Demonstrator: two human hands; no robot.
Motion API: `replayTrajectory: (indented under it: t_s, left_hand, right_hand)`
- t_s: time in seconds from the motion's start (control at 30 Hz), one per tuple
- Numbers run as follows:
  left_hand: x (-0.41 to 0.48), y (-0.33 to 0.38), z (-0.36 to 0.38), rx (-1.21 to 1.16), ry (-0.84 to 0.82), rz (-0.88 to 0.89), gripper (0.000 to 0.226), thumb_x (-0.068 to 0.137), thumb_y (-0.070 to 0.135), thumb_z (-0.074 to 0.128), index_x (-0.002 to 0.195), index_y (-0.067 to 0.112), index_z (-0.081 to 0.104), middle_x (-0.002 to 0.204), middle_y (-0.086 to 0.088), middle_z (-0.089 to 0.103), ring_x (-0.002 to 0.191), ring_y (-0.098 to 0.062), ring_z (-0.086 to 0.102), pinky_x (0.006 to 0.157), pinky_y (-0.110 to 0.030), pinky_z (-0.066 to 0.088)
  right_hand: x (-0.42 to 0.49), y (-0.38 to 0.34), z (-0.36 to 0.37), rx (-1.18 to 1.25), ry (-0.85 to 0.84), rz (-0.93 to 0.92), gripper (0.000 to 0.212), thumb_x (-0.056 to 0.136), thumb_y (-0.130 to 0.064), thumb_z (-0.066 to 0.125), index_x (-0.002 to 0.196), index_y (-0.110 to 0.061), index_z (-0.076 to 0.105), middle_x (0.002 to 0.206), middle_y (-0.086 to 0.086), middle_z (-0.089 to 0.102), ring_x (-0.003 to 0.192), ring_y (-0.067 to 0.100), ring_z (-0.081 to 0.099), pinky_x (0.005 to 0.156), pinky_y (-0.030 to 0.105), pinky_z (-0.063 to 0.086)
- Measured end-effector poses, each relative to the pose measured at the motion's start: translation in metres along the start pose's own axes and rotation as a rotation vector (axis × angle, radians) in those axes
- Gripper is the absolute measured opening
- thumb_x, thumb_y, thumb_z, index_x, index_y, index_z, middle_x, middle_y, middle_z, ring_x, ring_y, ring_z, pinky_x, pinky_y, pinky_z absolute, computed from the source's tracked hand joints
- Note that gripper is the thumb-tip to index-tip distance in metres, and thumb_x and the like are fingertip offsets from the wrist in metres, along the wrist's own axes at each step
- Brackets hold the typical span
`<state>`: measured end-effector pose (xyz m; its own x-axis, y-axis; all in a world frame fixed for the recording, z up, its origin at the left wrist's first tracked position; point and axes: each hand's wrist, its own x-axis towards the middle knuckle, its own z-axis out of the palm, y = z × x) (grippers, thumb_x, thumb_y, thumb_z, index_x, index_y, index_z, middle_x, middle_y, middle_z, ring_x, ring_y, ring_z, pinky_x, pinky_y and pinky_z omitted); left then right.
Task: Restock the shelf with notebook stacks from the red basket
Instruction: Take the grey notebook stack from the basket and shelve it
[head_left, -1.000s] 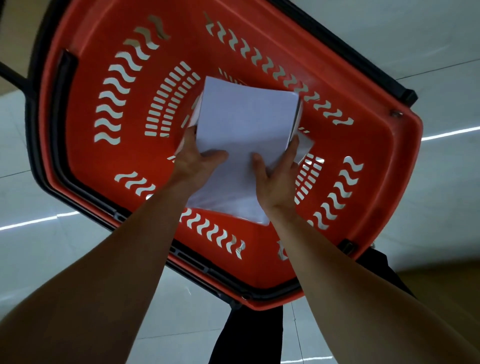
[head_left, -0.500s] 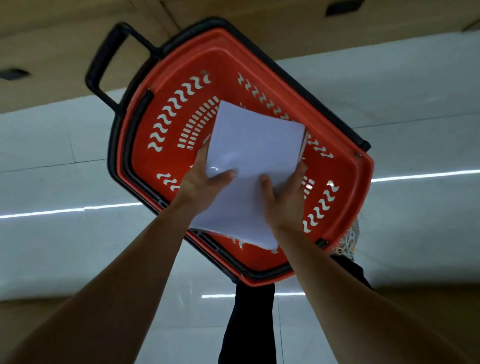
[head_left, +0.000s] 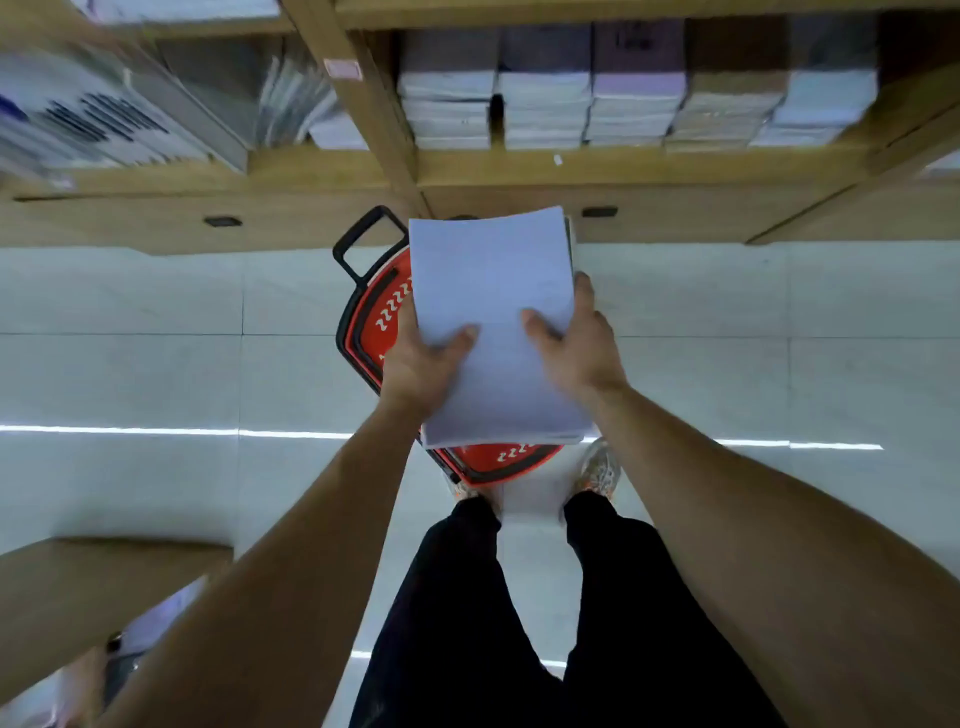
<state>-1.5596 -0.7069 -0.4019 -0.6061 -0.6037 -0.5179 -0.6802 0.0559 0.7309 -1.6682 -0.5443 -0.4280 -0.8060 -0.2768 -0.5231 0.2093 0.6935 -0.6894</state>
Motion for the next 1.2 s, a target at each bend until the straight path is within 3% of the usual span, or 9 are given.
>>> replayTrajectory:
  t_s: [0.13, 0.27, 0.4, 0.5, 0.6, 0.8, 0.9, 0.97, 1.2]
  left_hand:
    - [-0.031, 0.074, -0.016, -0.055, 0.026, 0.079, 0.07, 0.086, 0.036, 0.076, 0.146, 0.027, 0.041, 0.115, 0.015, 0.058, 0.101, -0.007, 0.057, 0.07, -0.001, 0.038]
    - [-0.051, 0.147, -0.022, -0.065, -0.006, 0.158, 0.073, 0.086, 0.041, 0.075, 0.148, 0.031, 0.037, 0.115, 0.012, 0.06, 0.098, -0.011, 0.059, 0.08, -0.019, 0.044]
    - [-0.061, 0.212, -0.003, -0.093, -0.062, 0.252, 0.07, 0.085, 0.038, 0.077, 0.144, 0.027, 0.042, 0.117, 0.013, 0.062, 0.095, -0.009, 0.062, 0.067, -0.009, 0.05]
    - [-0.062, 0.256, 0.032, -0.201, -0.115, 0.281, 0.066, 0.079, 0.039, 0.082, 0.134, 0.035, 0.045, 0.116, 0.013, 0.067, 0.097, -0.007, 0.069, 0.08, -0.032, 0.06]
    - [-0.063, 0.296, 0.078, -0.264, -0.129, 0.284, 0.075, 0.068, 0.051, 0.085, 0.131, 0.042, 0.045, 0.115, 0.015, 0.07, 0.1, -0.01, 0.07, 0.083, -0.043, 0.06]
    - [-0.054, 0.352, 0.181, -0.311, -0.131, 0.239, 0.091, 0.057, 0.065, 0.088, 0.134, 0.039, 0.048, 0.12, 0.005, 0.07, 0.105, -0.022, 0.071, 0.086, -0.051, 0.059]
    - [-0.058, 0.385, 0.21, -0.204, -0.077, 0.216, 0.072, 0.066, 0.063, 0.083, 0.126, 0.043, 0.048, 0.116, 0.008, 0.069, 0.101, -0.019, 0.069, 0.087, -0.044, 0.058]
    - [-0.049, 0.4, 0.221, -0.114, -0.033, 0.214, 0.069, 0.08, 0.051, 0.078, 0.137, 0.034, 0.045, 0.112, 0.007, 0.063, 0.097, -0.018, 0.064, 0.084, -0.034, 0.054]
    - [0.011, 0.429, 0.242, -0.026, 0.037, 0.244, 0.068, 0.081, 0.05, 0.077, 0.139, 0.029, 0.048, 0.114, 0.008, 0.064, 0.097, -0.017, 0.063, 0.077, -0.027, 0.052]
  right_hand:
    - [-0.022, -0.064, -0.068, -0.034, 0.021, -0.058, 0.089, 0.078, -0.071, 0.059, 0.149, -0.029, 0.028, 0.122, 0.009, 0.065, 0.104, 0.027, 0.066, 0.09, 0.038, 0.055]
    - [-0.045, -0.105, -0.131, 0.04, 0.116, -0.12, 0.068, 0.085, -0.059, 0.066, 0.138, -0.027, 0.04, 0.124, 0.003, 0.066, 0.11, 0.026, 0.064, 0.09, 0.034, 0.052]
    - [-0.057, -0.125, -0.199, 0.136, 0.183, -0.171, 0.063, 0.083, -0.06, 0.067, 0.133, -0.029, 0.044, 0.12, 0.001, 0.067, 0.103, 0.02, 0.066, 0.084, 0.034, 0.054]
    - [-0.048, -0.124, -0.255, 0.159, 0.194, -0.18, 0.06, 0.087, -0.057, 0.067, 0.132, -0.027, 0.042, 0.116, 0.0, 0.068, 0.098, 0.022, 0.069, 0.081, 0.037, 0.057]
    - [-0.026, -0.112, -0.312, 0.185, 0.194, -0.177, 0.062, 0.087, -0.056, 0.068, 0.135, -0.03, 0.038, 0.118, 0.0, 0.067, 0.098, 0.022, 0.068, 0.084, 0.044, 0.059]
    - [0.017, -0.083, -0.423, 0.158, 0.172, -0.193, 0.057, 0.092, -0.048, 0.067, 0.138, -0.026, 0.04, 0.113, -0.004, 0.065, 0.087, 0.016, 0.064, 0.072, 0.029, 0.05]
    - [0.048, -0.073, -0.451, 0.19, 0.142, -0.191, 0.054, 0.094, -0.041, 0.067, 0.139, -0.026, 0.042, 0.116, -0.002, 0.066, 0.089, 0.017, 0.064, 0.073, 0.027, 0.049]
    - [0.068, -0.069, -0.459, 0.21, 0.126, -0.208, 0.051, 0.093, -0.035, 0.069, 0.136, -0.028, 0.044, 0.114, -0.004, 0.066, 0.09, 0.015, 0.065, 0.073, 0.026, 0.05]
    - [0.136, -0.07, -0.467, 0.278, 0.072, -0.231, 0.055, 0.09, -0.04, 0.071, 0.137, -0.031, 0.043, 0.119, -0.01, 0.065, 0.105, 0.017, 0.067, 0.092, 0.045, 0.057]
